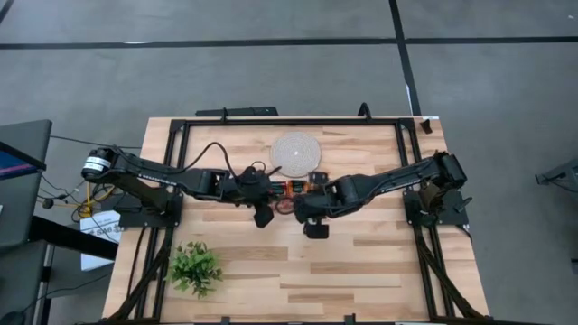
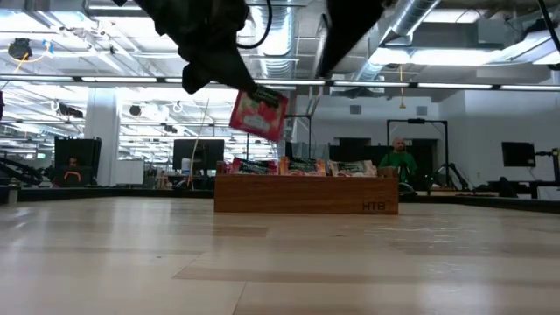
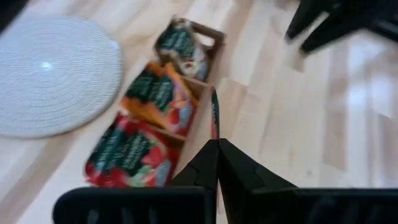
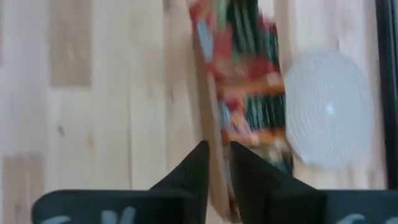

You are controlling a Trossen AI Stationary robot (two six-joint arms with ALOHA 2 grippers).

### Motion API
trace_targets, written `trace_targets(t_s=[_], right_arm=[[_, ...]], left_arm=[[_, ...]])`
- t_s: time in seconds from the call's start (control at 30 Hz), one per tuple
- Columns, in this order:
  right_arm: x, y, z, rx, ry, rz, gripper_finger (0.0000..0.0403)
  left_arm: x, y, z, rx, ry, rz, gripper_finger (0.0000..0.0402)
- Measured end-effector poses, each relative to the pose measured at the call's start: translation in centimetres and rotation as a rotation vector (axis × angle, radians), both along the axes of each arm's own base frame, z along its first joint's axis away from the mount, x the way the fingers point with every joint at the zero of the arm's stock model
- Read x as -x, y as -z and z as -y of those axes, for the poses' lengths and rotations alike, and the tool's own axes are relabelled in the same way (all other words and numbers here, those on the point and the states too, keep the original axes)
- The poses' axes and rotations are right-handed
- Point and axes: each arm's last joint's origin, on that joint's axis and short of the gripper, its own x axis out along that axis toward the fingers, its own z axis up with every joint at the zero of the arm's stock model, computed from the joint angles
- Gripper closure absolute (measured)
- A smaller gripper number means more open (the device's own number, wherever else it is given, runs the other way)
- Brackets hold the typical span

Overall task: Pick & Place Tea
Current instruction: Put the red tea bag into the left section of the wooden organizer

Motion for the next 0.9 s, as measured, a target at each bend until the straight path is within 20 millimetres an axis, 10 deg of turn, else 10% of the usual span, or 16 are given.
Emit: trace_targets(t_s=[0.6, 0.9], right_arm=[[8.1, -0.4, -0.7, -0.103, 0.149, 0.120, 0.0342], [9.0, -1.1, -0.9, -0.097, 0.173, 0.174, 0.0342]], left_arm=[[0.7, 3.1, -2.3, -0.101, -0.134, 0.044, 0.0401], [0.3, 4.4, -2.9, -0.092, -0.137, 0.003, 0.0401]])
